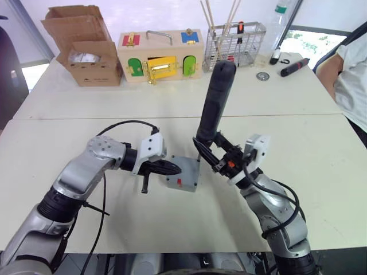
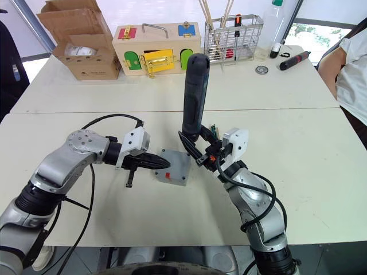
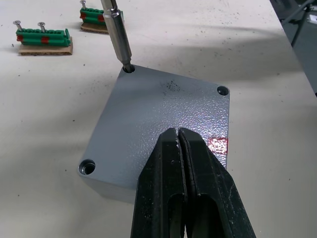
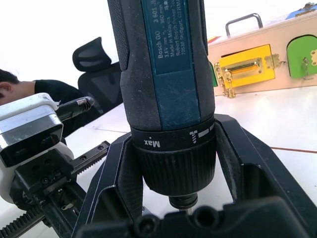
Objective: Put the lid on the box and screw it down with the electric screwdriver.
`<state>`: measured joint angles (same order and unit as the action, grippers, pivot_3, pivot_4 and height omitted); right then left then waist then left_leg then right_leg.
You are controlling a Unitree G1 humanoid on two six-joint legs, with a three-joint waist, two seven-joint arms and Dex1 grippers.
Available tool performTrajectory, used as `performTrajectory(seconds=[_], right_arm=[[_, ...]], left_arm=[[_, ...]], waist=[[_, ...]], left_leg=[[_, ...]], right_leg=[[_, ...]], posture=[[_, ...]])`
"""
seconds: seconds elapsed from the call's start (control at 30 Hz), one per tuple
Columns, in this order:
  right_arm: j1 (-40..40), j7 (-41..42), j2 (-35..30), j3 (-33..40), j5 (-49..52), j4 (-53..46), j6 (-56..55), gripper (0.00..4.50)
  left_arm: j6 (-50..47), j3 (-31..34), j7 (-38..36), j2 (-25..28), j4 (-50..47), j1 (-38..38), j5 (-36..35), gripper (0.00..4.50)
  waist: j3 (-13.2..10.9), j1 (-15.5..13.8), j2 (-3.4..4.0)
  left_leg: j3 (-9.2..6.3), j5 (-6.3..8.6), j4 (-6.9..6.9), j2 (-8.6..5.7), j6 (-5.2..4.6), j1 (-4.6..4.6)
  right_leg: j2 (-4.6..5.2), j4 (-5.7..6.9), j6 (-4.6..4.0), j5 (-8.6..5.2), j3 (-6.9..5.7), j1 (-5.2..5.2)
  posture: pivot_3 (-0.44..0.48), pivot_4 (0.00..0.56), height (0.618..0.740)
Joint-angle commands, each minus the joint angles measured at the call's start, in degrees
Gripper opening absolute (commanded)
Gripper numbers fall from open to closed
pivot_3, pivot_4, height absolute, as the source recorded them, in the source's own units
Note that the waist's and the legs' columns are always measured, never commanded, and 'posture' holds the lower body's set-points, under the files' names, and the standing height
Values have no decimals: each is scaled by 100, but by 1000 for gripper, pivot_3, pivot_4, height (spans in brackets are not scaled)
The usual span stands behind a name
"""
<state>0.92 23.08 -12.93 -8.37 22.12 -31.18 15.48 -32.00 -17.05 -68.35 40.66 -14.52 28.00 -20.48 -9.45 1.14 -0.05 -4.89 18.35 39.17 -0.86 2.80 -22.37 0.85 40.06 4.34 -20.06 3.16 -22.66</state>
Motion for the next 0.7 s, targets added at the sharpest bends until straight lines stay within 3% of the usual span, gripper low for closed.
performTrajectory(seconds=[0.03, 0.7], right_arm=[[-37, 130, 9, -84, -29, -108, -208, 1756], [-125, 410, -68, -389, -229, 336, -189, 1756]], left_arm=[[-86, -21, 37, 113, 18, -99, 110, 0], [-81, -73, 102, 131, 62, -185, 145, 0]], waist=[[1, 0, 0], [42, 5, -11]], left_leg=[[0, 0, 0, 0, 0, 0], [-1, 1, -3, 3, -2, 35]], right_leg=[[0, 0, 0, 0, 0, 0], [-4, 0, -1, 0, 0, 32]], posture=[[0, 150, 740], [0, 150, 740]])
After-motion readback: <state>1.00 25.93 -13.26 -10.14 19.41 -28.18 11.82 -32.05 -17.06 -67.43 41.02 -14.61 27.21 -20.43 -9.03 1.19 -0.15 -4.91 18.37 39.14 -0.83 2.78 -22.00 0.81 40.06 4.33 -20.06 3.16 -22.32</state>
